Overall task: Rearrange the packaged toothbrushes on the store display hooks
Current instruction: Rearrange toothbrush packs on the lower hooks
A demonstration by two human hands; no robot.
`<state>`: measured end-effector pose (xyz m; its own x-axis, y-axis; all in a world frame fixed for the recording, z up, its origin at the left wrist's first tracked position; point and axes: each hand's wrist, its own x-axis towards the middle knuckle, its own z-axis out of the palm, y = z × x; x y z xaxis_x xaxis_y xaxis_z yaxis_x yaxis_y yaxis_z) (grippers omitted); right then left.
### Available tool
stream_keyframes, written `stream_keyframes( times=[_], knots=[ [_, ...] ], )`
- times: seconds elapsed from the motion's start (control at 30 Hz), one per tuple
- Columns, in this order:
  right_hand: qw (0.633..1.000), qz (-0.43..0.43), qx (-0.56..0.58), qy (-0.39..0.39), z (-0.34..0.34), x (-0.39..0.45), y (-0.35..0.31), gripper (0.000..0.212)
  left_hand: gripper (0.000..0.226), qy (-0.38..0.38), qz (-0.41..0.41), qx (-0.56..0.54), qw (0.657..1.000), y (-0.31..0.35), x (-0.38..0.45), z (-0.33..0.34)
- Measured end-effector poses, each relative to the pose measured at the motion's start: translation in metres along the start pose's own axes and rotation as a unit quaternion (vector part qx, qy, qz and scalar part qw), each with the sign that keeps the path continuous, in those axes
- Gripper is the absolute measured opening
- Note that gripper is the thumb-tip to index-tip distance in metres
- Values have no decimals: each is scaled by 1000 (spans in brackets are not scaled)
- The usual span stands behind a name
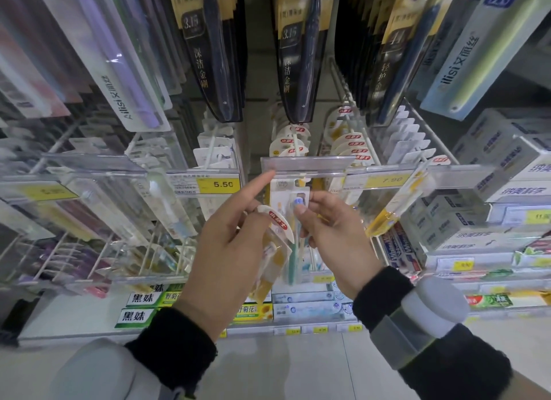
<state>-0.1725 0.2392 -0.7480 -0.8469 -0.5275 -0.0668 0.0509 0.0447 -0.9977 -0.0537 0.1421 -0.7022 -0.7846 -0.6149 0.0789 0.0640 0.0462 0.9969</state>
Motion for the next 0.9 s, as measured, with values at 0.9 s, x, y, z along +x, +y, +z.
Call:
stream_keyframes(
  times=[0.9],
  knots=[
    [998,51,-36,20,-5,24,22,24,49,11,36,14,999,-19,-14,8]
  ],
)
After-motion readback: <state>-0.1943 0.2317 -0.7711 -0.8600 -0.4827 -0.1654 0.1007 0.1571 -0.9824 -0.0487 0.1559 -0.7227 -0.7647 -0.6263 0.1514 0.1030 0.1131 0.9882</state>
